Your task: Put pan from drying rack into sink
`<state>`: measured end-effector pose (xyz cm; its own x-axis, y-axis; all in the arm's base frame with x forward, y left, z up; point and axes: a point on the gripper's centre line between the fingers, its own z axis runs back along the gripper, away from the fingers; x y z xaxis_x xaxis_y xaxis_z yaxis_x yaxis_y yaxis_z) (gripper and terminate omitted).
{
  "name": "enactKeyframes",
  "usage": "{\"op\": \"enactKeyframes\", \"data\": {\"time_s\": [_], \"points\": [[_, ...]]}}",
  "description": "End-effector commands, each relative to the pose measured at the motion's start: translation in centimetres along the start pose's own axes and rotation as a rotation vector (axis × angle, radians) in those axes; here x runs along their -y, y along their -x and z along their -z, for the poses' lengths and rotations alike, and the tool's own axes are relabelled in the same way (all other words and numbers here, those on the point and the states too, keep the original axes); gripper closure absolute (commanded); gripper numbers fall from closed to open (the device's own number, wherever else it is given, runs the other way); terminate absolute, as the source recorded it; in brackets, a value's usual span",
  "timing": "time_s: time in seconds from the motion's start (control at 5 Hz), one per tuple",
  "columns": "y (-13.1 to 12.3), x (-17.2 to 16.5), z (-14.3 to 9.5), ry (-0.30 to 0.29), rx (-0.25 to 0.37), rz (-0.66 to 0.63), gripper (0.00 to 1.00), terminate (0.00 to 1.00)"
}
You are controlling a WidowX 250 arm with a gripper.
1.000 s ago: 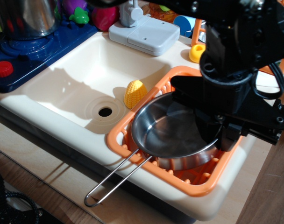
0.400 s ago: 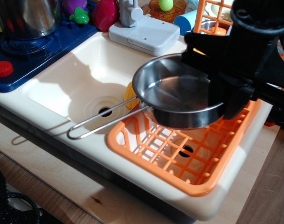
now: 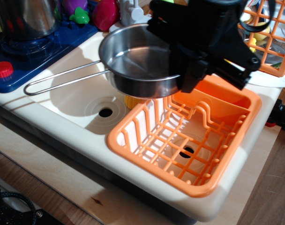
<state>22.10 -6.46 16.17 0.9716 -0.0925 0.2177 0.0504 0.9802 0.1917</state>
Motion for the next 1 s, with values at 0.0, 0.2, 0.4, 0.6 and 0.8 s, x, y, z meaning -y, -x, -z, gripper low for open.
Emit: {"op": "enactKeyframes", "data": {"time_s": [0.0,0.2,0.4,0.6,0.8], "points": [[1.2,-4.3,1.9,-0.02,0.101,-0.012,1.0,0.0],[1.7,-5.8,3.4,0.006,0.106,-0.001,1.0,0.0],[1.9,-7.2,4.7,0.009,0.145,0.046,0.0,0.0],[1.9,-7.2,4.7,0.009,0.145,0.046,0.0,0.0],[1.9,-7.2,4.7,0.009,0.145,0.046,0.0,1.0]]}}
